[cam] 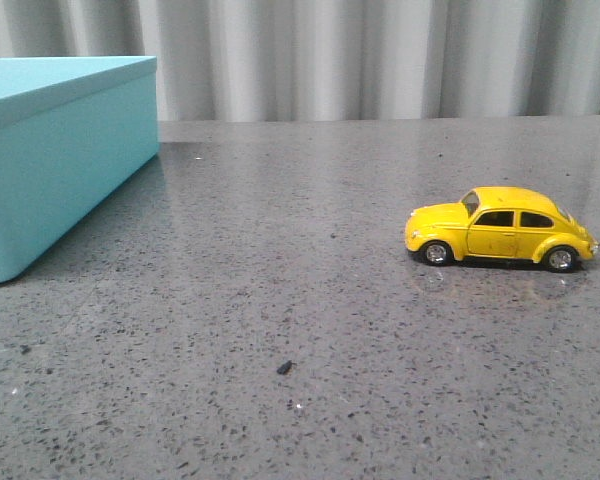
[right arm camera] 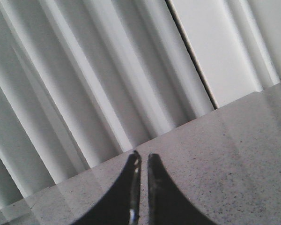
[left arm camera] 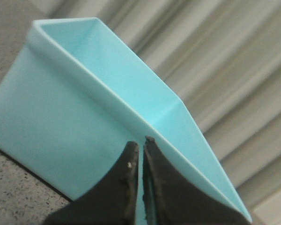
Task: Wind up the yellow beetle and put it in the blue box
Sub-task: 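Move the right gripper over the yellow beetle and lower onto its roof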
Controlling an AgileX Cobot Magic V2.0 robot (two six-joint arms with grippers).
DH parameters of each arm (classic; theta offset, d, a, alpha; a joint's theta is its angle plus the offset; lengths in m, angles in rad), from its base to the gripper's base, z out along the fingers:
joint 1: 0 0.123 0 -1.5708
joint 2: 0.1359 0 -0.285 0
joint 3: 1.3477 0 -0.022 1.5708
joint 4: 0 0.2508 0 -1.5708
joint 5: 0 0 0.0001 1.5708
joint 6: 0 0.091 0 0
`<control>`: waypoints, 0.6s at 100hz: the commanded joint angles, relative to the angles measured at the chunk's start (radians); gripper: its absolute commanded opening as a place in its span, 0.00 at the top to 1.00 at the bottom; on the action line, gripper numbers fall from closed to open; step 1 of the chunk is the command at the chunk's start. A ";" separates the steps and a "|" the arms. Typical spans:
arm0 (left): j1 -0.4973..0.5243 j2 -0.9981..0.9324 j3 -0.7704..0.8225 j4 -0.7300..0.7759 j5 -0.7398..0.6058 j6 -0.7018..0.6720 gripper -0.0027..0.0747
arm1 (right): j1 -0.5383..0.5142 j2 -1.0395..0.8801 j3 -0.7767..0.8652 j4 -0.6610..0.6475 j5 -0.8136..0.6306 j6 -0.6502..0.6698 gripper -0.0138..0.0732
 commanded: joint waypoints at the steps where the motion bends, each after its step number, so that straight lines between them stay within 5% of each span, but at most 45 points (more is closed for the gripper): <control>1: -0.010 0.008 0.024 -0.088 -0.069 0.002 0.99 | -0.004 0.002 -0.052 -0.001 -0.037 0.003 0.89; 33: -0.010 0.008 0.024 -0.047 -0.076 0.012 0.99 | -0.004 0.125 -0.300 -0.109 0.295 -0.026 0.89; 60: -0.010 0.060 -0.147 0.349 0.182 0.012 0.99 | -0.004 0.367 -0.605 -0.284 0.739 -0.117 0.89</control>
